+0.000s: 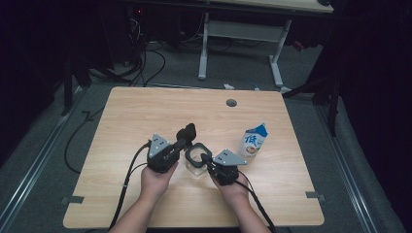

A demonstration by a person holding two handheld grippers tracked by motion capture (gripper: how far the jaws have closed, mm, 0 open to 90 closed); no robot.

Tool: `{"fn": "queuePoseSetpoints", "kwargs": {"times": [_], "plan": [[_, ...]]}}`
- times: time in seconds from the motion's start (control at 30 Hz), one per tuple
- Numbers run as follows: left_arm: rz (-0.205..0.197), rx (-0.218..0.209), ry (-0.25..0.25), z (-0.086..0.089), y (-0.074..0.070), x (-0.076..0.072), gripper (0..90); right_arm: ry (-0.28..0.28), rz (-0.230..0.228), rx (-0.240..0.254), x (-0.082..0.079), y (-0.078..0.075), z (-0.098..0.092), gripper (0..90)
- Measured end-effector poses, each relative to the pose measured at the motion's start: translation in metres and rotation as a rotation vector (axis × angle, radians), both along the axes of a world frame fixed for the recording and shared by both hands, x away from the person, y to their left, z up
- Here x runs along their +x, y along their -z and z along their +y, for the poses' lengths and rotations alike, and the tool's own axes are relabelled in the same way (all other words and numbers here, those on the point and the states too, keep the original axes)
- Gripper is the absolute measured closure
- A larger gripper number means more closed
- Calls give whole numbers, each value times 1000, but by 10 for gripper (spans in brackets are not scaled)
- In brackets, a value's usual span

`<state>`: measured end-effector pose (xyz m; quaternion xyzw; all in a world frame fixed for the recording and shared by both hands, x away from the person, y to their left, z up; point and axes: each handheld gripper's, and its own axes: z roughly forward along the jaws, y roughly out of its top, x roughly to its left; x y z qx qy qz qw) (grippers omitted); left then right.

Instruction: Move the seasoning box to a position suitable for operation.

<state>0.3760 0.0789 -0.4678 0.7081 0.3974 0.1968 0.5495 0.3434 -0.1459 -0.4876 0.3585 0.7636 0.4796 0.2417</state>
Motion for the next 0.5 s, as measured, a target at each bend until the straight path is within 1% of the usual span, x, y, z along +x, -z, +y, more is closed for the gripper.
{"fn": "queuePoseSetpoints", "kwargs": {"times": [0.1,0.17,0.27,0.37,0.4,0.43,0.5], "plan": [[-1,-1,-4,0,0,1,865,1,-4,8,0,1,0,900],[-5,1,-7,-1,1,0,866,0,-6,4,0,1,0,900],[1,4,-5,-1,1,0,860,0,-4,6,-1,1,0,900],[-7,3,19,1,-1,-5,828,-1,-8,5,-1,1,-1,900],[-12,4,32,3,-1,-8,809,-3,-10,4,-1,1,-1,900],[-15,8,45,6,0,-12,770,-5,-7,7,-1,1,-1,900],[-16,35,56,15,3,-19,728,-3,4,12,-1,0,-2,900]]}}
